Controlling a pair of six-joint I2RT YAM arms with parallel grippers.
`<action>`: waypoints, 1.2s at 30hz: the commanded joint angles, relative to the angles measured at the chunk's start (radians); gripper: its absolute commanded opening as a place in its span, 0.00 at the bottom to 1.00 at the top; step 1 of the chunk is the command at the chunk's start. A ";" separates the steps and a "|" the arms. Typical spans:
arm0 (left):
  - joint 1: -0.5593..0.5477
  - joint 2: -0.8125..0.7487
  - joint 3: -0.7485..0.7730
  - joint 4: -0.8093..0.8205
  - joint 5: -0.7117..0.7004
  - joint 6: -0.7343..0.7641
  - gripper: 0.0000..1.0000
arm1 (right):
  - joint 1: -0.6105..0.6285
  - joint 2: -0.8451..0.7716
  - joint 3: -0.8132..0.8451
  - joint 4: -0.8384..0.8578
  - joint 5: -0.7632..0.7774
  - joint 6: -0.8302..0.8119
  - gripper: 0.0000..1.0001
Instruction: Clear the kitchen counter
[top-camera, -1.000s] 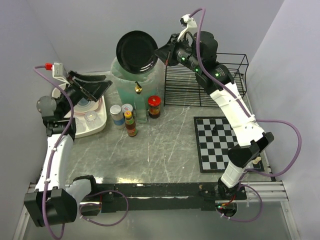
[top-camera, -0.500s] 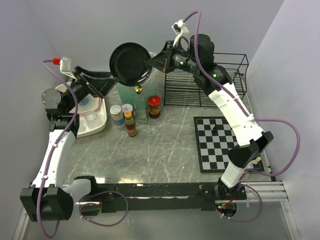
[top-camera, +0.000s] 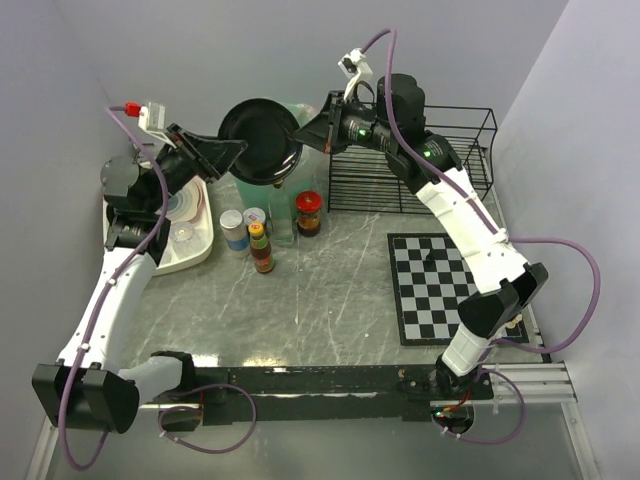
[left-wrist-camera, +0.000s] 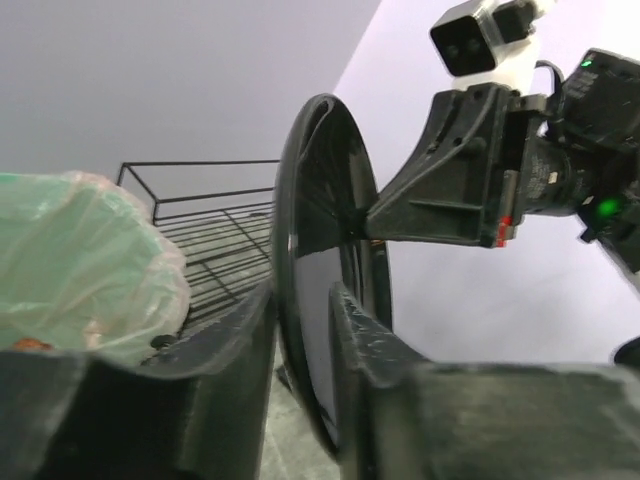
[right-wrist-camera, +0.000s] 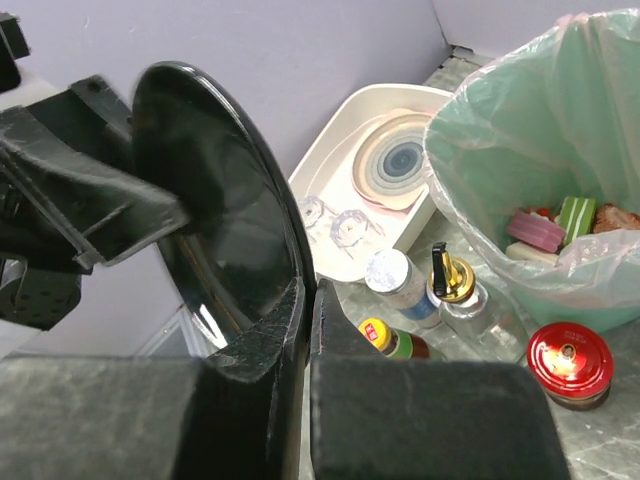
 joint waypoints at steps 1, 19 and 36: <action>-0.023 0.004 0.042 -0.058 -0.058 0.077 0.23 | 0.004 -0.065 -0.010 0.068 -0.031 0.025 0.00; 0.403 0.105 0.125 -0.189 -0.221 -0.072 0.01 | -0.028 -0.575 -0.528 0.252 0.635 -0.017 0.57; 0.535 0.599 0.265 -0.525 -0.412 0.055 0.01 | -0.029 -0.862 -0.939 0.149 0.620 0.026 0.57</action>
